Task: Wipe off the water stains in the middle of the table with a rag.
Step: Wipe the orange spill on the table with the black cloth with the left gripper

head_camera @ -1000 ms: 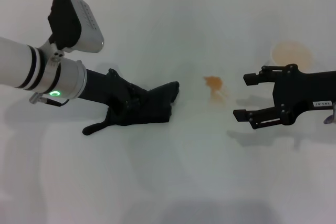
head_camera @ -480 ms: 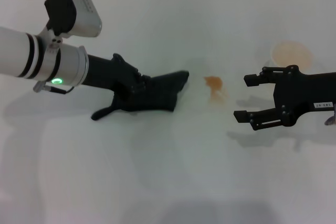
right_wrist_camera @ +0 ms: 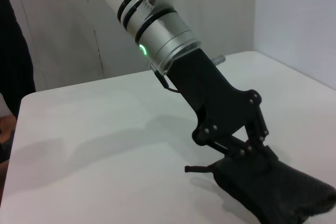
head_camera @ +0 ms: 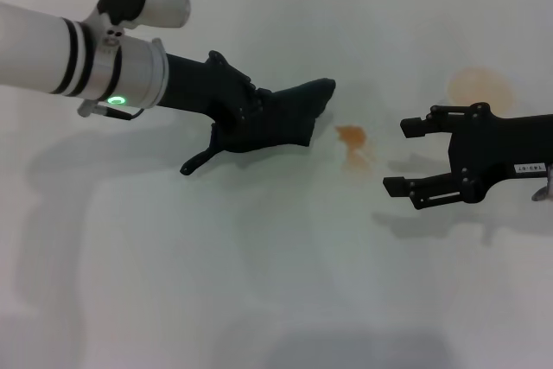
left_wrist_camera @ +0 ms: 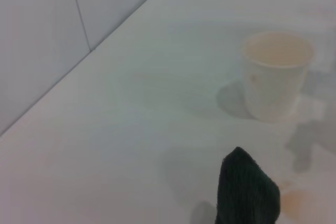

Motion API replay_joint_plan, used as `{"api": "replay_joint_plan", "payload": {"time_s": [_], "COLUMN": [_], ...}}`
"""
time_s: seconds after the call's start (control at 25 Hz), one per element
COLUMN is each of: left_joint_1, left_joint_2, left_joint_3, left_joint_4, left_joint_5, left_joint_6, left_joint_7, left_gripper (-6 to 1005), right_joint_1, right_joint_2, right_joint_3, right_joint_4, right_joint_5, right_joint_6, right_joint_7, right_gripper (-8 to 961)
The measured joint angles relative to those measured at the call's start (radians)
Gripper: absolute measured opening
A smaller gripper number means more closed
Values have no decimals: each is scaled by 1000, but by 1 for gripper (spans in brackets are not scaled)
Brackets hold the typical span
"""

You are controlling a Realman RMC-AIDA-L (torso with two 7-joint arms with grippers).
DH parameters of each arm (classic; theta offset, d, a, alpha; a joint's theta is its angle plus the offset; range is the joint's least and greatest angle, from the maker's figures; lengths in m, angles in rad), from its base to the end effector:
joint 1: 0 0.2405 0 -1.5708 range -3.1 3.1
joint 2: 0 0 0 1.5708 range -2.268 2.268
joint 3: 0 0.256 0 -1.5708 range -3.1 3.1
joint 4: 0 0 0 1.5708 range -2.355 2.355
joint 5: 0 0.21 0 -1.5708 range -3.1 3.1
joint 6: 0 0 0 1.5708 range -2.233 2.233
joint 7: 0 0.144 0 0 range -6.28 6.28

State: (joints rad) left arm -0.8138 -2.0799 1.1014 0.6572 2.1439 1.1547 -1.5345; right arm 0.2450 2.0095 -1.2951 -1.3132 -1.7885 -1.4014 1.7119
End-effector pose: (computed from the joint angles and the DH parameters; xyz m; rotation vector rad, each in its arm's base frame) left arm -0.1843 0.4073 -0.0528 -2.8522 -0.2334 -0.0858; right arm 0.2127 0.3090 0.0270 -2.7972 0.3576 0.4092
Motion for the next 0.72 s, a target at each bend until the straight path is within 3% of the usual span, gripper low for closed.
{"api": "replay_joint_plan", "payload": {"time_s": [0.44, 0.72], "left_joint_1": [-75, -95], "left_joint_2": [-3, -6], "left_joint_3": [145, 300], "left_joint_4": [-123, -156], "left_joint_5": [-113, -243], "left_joint_6": [-97, -135], "left_joint_7": [49, 83], "left_gripper": [55, 55], "right_joint_1": [0, 2], "right_joint_2": [0, 0], "right_joint_3": [-3, -13], "right_joint_4": [4, 5], "right_joint_5": [0, 1], "right_joint_6": [2, 3], "right_joint_7": [0, 0], "right_gripper": [869, 869]}}
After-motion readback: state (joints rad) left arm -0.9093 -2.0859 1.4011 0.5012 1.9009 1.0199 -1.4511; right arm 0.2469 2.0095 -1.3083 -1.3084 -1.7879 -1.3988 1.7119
